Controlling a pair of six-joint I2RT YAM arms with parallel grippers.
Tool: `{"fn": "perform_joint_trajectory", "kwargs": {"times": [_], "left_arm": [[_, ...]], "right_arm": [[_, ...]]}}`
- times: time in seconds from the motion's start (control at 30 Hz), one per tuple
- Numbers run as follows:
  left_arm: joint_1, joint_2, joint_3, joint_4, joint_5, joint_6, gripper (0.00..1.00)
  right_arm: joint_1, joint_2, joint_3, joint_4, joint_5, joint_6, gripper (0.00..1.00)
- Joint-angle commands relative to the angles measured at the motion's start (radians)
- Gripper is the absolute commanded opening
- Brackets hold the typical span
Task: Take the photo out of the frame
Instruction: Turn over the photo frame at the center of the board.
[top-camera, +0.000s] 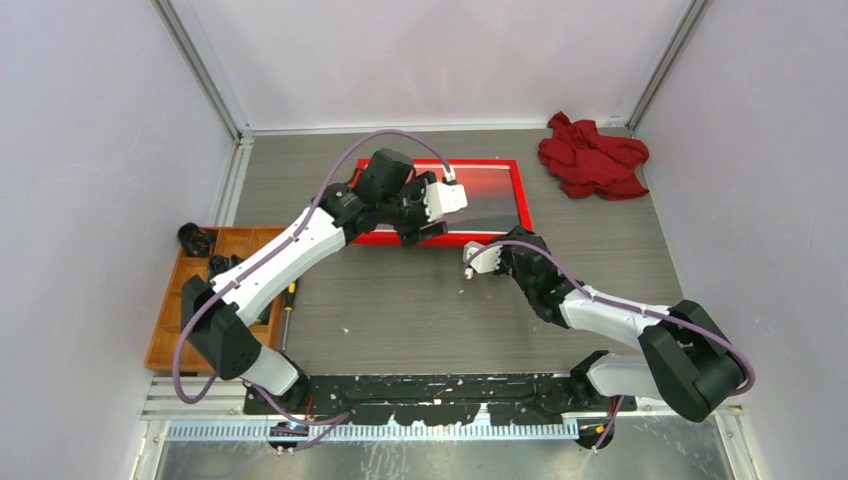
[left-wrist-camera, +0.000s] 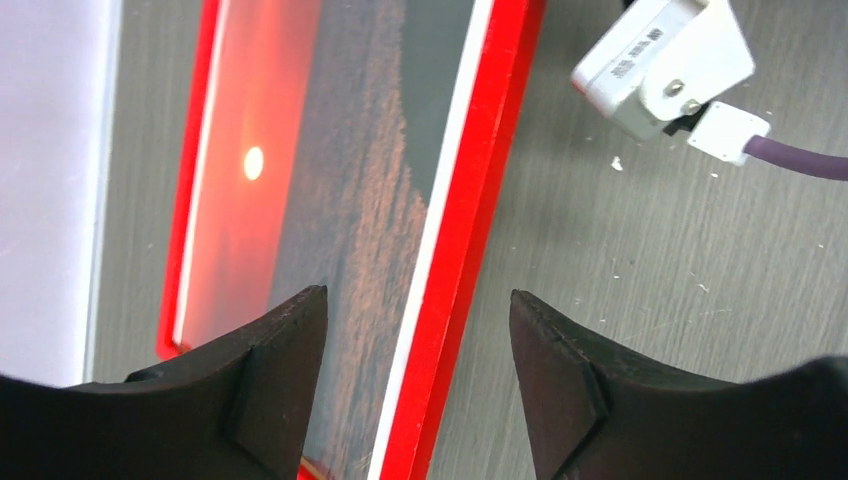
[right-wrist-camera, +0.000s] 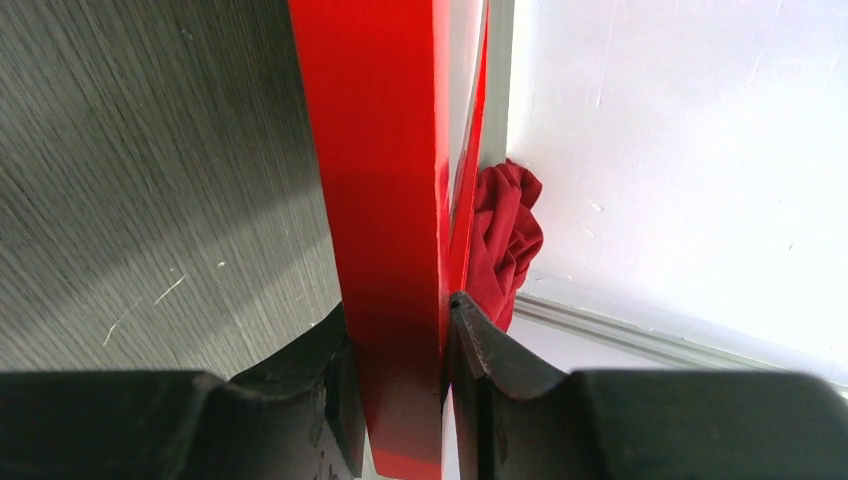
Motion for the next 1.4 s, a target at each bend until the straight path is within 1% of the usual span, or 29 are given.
{"fn": "perform_joint_trajectory", "kwargs": {"times": [0.0, 0.07, 0.13, 0.2, 0.27, 0.37, 0.43, 0.57, 0.63, 0.73, 0.83, 0.9, 1.07, 1.17, 1.37], "left_arm": [[-0.002, -0.049, 0.002, 0.082, -0.099, -0.048, 0.71], [-0.002, -0.069, 0.002, 0.101, -0.149, -0.064, 0.74], [-0.001, -0.098, -0.009, 0.124, -0.210, -0.074, 0.78], [0.001, -0.131, -0.031, 0.148, -0.285, -0.082, 0.82], [0.012, -0.162, -0.055, 0.162, -0.372, -0.085, 0.85], [0.080, -0.210, -0.103, 0.171, -0.424, -0.097, 0.89], [0.159, -0.256, -0.137, 0.176, -0.400, -0.126, 0.91], [0.337, -0.349, -0.235, 0.203, -0.302, -0.181, 0.95], [0.396, -0.400, -0.301, 0.219, -0.282, -0.194, 0.96], [0.458, -0.480, -0.389, 0.231, -0.235, -0.212, 0.97], [0.491, -0.559, -0.483, 0.241, -0.216, -0.236, 0.97], [0.499, -0.610, -0.549, 0.255, -0.199, -0.244, 0.98], [0.508, -0.655, -0.649, 0.271, -0.187, -0.251, 0.98], [0.514, -0.674, -0.680, 0.297, -0.214, -0.249, 0.98], [0.538, -0.701, -0.695, 0.290, -0.201, -0.258, 0.98]], "right_arm": [[-0.007, -0.028, 0.002, 0.013, -0.014, 0.156, 0.10], [-0.005, -0.037, 0.010, 0.011, -0.005, 0.156, 0.08], [0.002, -0.054, 0.027, -0.026, 0.002, 0.158, 0.07], [0.008, -0.081, 0.067, -0.124, 0.004, 0.188, 0.06], [0.009, -0.114, 0.131, -0.276, -0.012, 0.248, 0.06], [0.009, -0.145, 0.254, -0.507, -0.065, 0.347, 0.06], [0.011, -0.157, 0.318, -0.620, -0.103, 0.391, 0.06], [0.011, -0.163, 0.415, -0.760, -0.158, 0.452, 0.06], [0.011, -0.163, 0.453, -0.809, -0.178, 0.479, 0.06], [0.010, -0.156, 0.524, -0.882, -0.201, 0.536, 0.06], [0.010, -0.136, 0.613, -0.959, -0.221, 0.606, 0.04], [0.010, -0.123, 0.674, -1.006, -0.238, 0.654, 0.01], [0.010, -0.089, 0.805, -1.108, -0.288, 0.760, 0.01], [0.011, -0.063, 0.887, -1.153, -0.325, 0.813, 0.01], [0.006, -0.012, 1.008, -1.211, -0.365, 0.914, 0.01]]}}
